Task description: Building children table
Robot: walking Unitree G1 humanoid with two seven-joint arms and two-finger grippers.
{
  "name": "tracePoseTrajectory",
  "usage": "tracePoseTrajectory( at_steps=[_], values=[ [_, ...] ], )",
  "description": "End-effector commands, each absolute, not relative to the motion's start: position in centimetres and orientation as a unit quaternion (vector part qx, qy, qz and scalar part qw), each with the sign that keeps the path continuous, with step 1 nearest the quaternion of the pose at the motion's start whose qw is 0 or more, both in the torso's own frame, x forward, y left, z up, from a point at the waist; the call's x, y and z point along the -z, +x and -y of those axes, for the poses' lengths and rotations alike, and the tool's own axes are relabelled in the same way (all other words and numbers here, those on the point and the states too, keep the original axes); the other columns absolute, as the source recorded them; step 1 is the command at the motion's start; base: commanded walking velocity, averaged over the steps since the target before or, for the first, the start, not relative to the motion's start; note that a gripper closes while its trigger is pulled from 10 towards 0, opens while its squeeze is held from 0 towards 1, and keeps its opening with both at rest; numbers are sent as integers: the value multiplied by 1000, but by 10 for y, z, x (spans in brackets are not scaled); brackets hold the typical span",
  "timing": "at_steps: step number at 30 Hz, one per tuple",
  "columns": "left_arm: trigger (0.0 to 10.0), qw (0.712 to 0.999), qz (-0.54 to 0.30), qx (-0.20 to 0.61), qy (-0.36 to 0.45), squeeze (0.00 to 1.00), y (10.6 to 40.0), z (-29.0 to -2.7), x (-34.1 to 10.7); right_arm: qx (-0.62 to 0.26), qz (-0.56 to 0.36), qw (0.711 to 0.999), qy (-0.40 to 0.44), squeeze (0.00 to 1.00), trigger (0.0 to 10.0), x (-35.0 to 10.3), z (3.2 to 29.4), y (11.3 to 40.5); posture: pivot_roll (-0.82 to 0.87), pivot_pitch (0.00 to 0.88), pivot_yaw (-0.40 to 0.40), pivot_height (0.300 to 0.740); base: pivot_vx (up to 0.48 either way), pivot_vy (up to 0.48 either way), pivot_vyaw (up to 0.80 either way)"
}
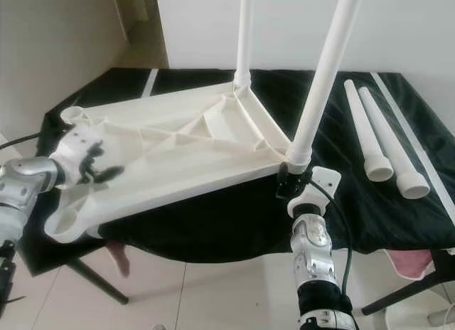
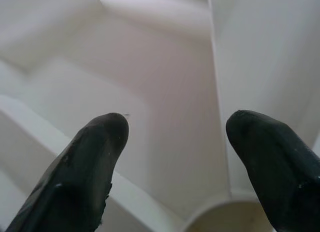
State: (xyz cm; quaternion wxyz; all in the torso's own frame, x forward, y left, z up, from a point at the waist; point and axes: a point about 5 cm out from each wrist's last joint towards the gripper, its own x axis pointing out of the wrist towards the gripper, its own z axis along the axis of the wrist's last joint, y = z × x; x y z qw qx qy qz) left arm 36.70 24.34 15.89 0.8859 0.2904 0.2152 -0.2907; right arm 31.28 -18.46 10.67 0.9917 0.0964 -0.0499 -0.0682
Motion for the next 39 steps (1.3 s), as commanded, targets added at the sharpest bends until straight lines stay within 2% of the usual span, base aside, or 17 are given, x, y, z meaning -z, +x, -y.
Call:
tracePoseTrajectory(
  at_steps=[1,4,9,14,15,18,27,28,32,33,39],
  values=[
    [10000,914,-171,115,351,0,377,-258,-163,63,39,993,96,0,10000,-105,180,313,-15,65,26,740,0,0,0],
    [10000,902,-171,107,382,0,378,-258,-162,59,35,993,99,0,10000,-106,177,313,-16,66,29,740,0,0,0],
    [10000,900,-177,102,385,0,379,-259,-161,50,28,993,104,0,10000,-106,172,314,-14,70,31,740,0,0,0],
    [10000,898,-188,134,375,0,377,-257,-156,42,15,994,100,0,10000,-105,168,317,-11,71,34,740,0,0,0],
    [10000,892,-195,186,364,0,373,-253,-150,30,-7,995,94,0,10000,-104,163,323,-10,71,35,740,0,0,0],
    [10000,888,-196,220,353,0,370,-250,-146,10,-19,996,89,0,10000,-104,157,328,-4,68,36,740,0,0,0],
    [10000,848,-196,332,364,0,354,-240,-134,-24,-58,995,75,0,10000,-104,144,344,15,59,29,740,0,0,0],
    [10000,838,-191,367,356,0,348,-235,-131,-32,-62,995,67,0,10000,-105,142,348,18,57,31,740,0,0,0],
    [10000,834,-192,380,350,0,346,-233,-130,-34,-62,995,64,0,10000,-106,142,349,20,56,29,740,0,0,0],
    [10000,821,-196,427,325,0,336,-221,-123,-33,-62,996,57,0,10000,-111,143,357,24,51,28,740,0,0,0],
    [10000,804,-194,473,303,0,326,-202,-112,-11,-67,997,48,0,10000,-117,150,367,30,43,27,740,0,0,0]
  ],
)
